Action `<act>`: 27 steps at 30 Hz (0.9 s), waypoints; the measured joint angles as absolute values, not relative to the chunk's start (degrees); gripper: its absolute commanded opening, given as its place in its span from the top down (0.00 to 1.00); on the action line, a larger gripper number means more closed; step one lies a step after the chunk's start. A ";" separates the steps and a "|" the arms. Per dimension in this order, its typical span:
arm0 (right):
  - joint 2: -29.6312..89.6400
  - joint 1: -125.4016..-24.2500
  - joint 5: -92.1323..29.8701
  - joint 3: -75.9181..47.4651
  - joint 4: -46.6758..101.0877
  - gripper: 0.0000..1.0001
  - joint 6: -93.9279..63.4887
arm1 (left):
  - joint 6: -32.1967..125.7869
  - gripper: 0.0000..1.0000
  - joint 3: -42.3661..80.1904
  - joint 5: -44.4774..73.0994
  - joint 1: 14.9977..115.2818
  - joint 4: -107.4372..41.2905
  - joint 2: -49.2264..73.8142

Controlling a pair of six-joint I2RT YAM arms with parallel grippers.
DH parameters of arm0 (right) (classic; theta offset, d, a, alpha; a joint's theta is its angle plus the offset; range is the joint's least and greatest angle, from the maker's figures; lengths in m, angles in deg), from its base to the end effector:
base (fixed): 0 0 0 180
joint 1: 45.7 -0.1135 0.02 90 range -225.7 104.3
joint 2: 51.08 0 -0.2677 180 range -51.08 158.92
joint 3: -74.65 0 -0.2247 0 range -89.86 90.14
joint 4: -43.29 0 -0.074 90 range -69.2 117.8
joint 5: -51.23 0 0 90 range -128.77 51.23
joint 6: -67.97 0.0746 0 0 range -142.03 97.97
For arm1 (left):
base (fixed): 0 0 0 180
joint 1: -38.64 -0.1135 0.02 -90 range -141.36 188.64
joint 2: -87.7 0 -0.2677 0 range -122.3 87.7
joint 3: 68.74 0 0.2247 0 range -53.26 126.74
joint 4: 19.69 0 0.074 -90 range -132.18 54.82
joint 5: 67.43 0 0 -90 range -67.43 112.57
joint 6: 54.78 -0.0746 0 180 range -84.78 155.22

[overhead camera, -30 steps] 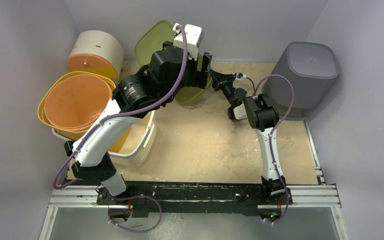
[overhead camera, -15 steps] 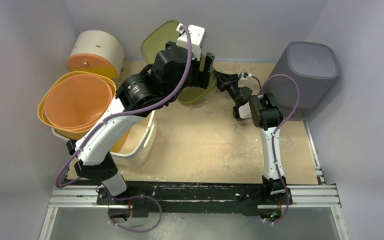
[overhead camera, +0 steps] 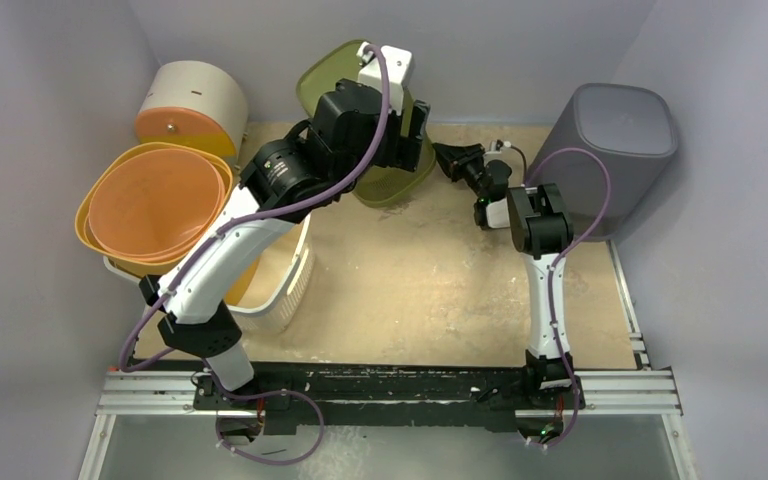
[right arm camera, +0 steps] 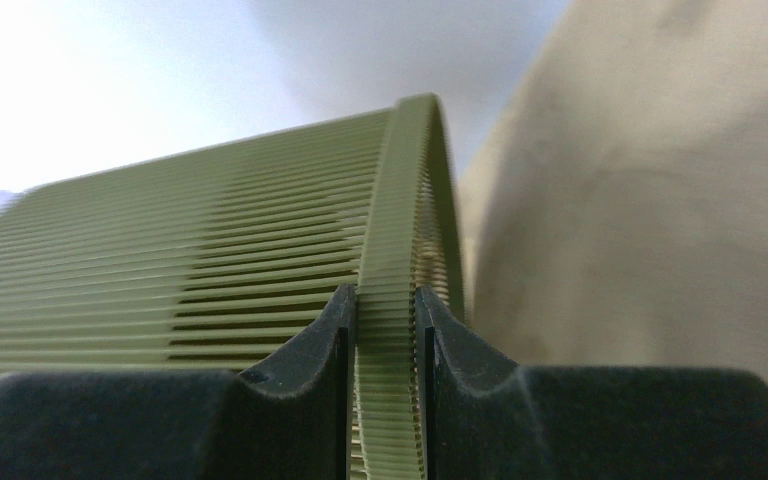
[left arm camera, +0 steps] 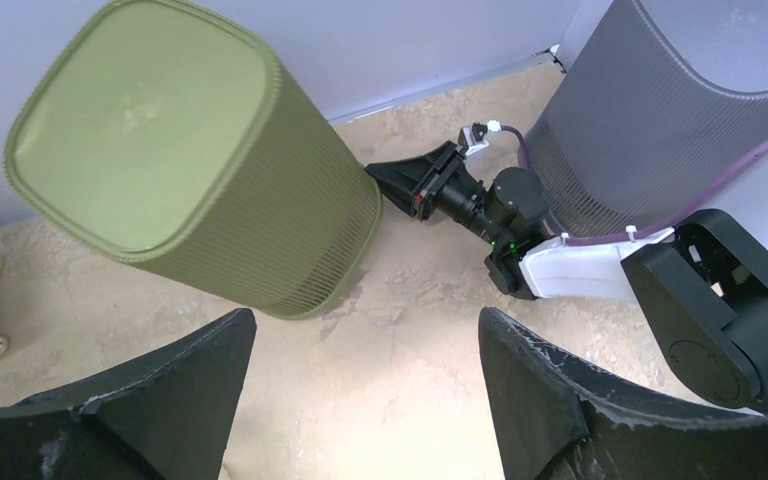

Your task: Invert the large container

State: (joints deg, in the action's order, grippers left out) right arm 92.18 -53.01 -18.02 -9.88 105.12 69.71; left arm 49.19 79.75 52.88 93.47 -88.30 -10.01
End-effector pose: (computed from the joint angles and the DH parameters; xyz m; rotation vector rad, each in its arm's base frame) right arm 0.5173 0.0930 0.1421 0.7563 1.3634 1.6594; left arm 0.2207 -0.2479 0.5105 0.2981 1.8279 -0.3421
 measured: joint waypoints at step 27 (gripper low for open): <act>80.56 -52.05 -24.36 -8.37 68.53 0.62 41.69 | 52.47 0.21 70.60 48.27 89.16 -85.07 -9.95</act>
